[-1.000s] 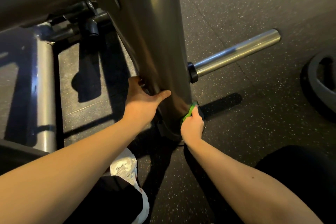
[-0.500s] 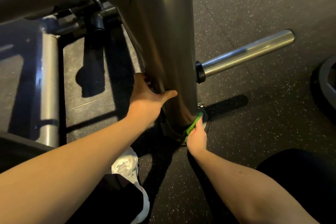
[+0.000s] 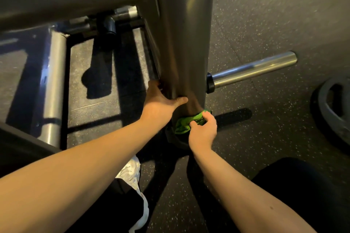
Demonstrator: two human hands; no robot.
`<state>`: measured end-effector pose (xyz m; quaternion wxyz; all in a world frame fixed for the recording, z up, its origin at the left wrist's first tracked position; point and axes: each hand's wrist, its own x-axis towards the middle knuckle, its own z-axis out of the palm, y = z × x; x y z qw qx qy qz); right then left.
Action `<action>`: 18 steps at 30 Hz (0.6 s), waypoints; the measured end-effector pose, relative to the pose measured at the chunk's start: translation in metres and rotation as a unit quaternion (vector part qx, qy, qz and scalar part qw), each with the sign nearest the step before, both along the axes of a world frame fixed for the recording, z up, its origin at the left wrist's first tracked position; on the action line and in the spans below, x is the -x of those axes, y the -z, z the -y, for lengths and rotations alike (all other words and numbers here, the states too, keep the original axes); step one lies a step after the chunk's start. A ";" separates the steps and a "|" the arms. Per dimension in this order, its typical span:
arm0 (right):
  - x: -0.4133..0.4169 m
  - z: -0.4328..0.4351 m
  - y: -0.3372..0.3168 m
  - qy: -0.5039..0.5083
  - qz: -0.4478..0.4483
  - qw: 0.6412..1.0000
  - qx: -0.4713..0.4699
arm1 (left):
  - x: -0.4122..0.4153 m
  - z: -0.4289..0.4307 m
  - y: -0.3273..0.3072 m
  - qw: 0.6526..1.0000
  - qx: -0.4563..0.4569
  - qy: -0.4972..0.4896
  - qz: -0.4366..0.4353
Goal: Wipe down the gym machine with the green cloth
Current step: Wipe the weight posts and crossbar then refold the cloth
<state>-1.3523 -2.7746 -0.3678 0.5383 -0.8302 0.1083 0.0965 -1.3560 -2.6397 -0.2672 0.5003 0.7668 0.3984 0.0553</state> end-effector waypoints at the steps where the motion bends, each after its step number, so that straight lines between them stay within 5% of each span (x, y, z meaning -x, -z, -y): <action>1: 0.001 0.001 0.001 0.007 0.010 1.000 -0.006 | 0.000 0.000 0.001 1.000 -0.002 0.000 0.002; 11: 0.016 -0.005 0.059 -0.035 -0.158 0.984 0.078 | 0.002 0.000 -0.010 0.999 -0.020 0.023 -0.035; 18: -0.001 0.002 0.001 -0.044 -0.068 0.996 0.026 | 0.004 -0.014 -0.020 0.997 -0.001 0.049 -0.067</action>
